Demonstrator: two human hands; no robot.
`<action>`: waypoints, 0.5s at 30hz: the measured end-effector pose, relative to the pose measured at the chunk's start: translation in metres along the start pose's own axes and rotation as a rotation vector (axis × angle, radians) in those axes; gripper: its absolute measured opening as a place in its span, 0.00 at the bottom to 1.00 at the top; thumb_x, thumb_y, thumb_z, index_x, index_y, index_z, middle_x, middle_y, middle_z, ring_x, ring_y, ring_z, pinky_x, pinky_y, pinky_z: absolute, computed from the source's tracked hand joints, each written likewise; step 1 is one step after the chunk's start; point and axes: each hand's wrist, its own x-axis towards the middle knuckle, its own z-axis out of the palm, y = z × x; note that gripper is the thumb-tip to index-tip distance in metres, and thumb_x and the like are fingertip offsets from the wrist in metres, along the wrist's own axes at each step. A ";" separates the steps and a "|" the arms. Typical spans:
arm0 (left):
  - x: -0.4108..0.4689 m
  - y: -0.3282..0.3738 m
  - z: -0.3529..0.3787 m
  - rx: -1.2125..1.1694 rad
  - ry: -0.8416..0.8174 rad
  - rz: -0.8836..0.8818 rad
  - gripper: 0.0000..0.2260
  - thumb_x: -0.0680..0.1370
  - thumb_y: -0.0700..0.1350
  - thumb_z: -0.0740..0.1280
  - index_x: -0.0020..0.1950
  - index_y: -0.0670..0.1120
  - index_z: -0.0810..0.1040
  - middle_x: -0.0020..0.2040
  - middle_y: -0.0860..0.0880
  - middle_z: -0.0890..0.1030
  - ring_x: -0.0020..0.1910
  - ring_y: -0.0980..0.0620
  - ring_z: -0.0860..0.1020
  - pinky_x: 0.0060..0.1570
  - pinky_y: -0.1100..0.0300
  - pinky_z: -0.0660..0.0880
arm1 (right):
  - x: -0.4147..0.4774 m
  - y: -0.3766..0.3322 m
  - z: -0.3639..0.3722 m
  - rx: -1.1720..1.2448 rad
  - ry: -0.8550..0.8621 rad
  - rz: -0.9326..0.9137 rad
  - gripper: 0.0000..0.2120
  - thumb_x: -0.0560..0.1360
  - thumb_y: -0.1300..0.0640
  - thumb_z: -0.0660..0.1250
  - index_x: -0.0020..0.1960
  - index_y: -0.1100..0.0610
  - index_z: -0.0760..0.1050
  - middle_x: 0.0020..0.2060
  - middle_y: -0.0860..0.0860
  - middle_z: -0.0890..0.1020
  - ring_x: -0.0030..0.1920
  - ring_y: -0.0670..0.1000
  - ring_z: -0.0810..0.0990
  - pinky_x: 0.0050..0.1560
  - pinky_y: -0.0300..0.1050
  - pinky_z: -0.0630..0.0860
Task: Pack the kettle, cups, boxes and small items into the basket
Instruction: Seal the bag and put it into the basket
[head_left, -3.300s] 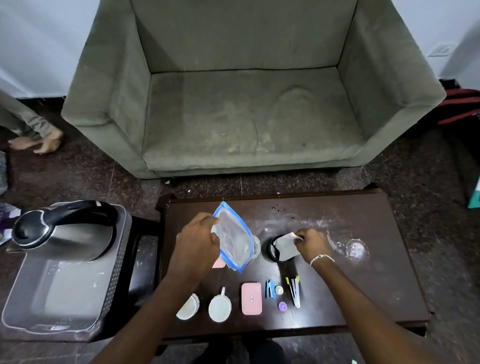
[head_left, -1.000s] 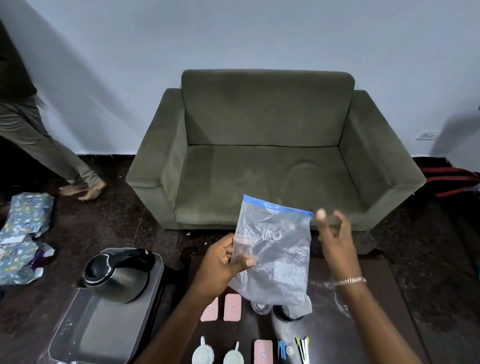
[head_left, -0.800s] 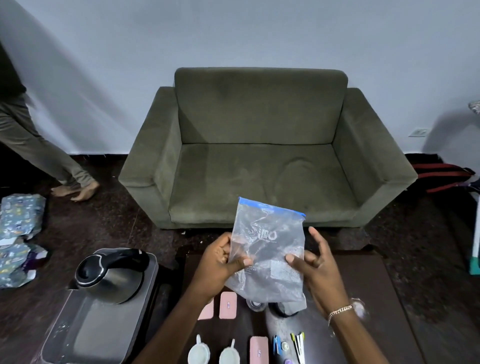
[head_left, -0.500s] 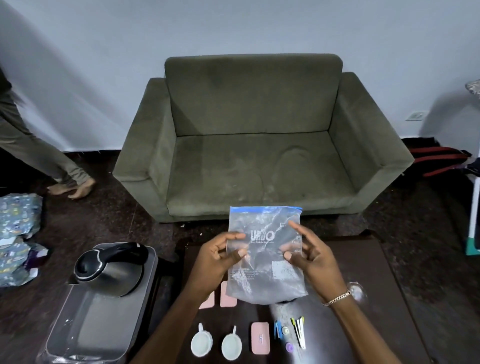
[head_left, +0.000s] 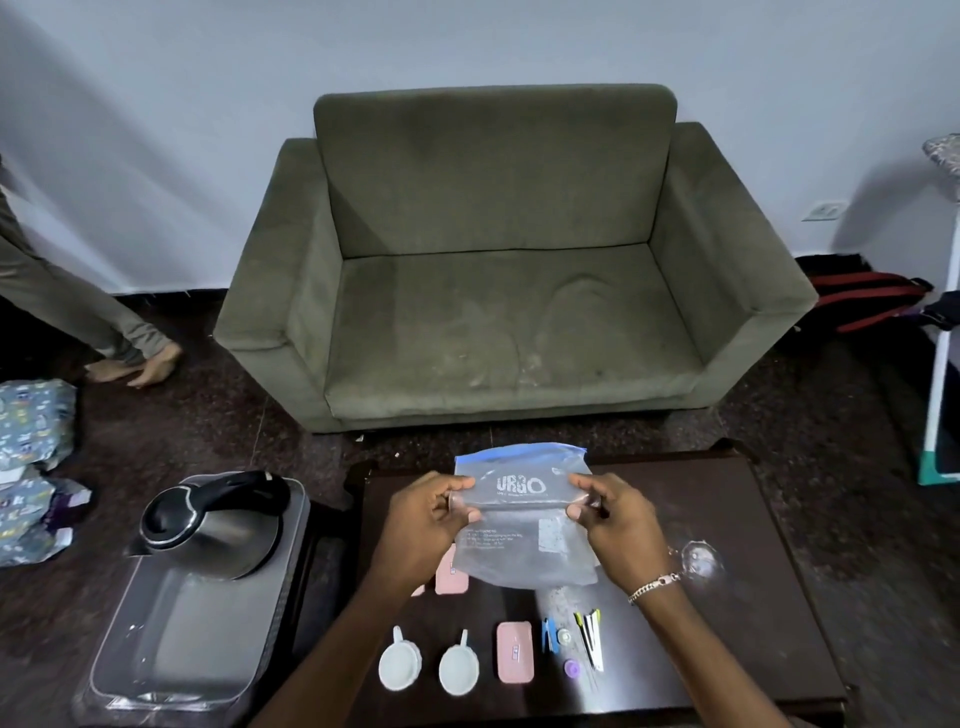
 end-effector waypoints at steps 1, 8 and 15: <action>0.000 -0.002 0.001 0.053 0.018 0.021 0.15 0.72 0.32 0.78 0.51 0.51 0.86 0.48 0.51 0.84 0.44 0.61 0.83 0.50 0.65 0.79 | -0.001 0.000 0.001 -0.039 0.011 -0.017 0.16 0.72 0.71 0.73 0.57 0.60 0.83 0.41 0.52 0.81 0.39 0.39 0.78 0.44 0.22 0.69; -0.001 -0.008 0.009 0.257 0.085 0.085 0.08 0.77 0.35 0.73 0.42 0.47 0.88 0.43 0.53 0.77 0.43 0.55 0.79 0.44 0.62 0.76 | -0.001 0.008 0.005 -0.220 -0.044 0.007 0.06 0.74 0.69 0.70 0.42 0.61 0.83 0.38 0.50 0.76 0.38 0.49 0.76 0.40 0.37 0.64; -0.010 -0.001 0.032 0.263 0.264 0.041 0.13 0.84 0.40 0.63 0.40 0.42 0.69 0.32 0.48 0.74 0.31 0.55 0.70 0.35 0.55 0.66 | -0.002 0.017 0.012 -0.026 -0.003 0.083 0.11 0.79 0.62 0.65 0.38 0.56 0.76 0.44 0.49 0.74 0.46 0.50 0.73 0.51 0.43 0.68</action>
